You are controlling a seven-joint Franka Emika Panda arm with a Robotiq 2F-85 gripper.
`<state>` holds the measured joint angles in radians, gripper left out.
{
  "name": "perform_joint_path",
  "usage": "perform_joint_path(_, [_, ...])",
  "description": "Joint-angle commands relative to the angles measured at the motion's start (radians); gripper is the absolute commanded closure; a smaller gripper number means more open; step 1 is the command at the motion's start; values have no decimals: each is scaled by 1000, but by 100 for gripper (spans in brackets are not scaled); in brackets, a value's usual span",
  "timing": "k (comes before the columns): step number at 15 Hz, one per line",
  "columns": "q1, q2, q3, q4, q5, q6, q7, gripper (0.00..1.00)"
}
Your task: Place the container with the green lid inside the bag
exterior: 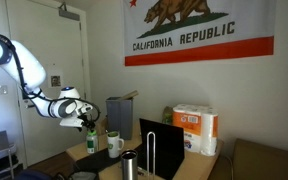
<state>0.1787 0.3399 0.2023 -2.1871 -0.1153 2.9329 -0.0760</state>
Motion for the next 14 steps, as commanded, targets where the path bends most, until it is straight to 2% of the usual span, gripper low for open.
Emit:
perform_joint_path(1, [11, 81, -17, 76, -12, 27, -20, 0])
perform_joint_path(7, [36, 188, -28, 206, -28, 35, -18, 0])
perform_joint_path(8, [35, 200, -24, 221, -27, 28, -22, 8])
perform_joint_path(9, [38, 207, -26, 230, -28, 18, -19, 26])
perform_joint_path(13, [81, 217, -80, 244, -56, 9, 5, 58])
perform_joint_path(14, [92, 215, -92, 247, -62, 6, 10, 60])
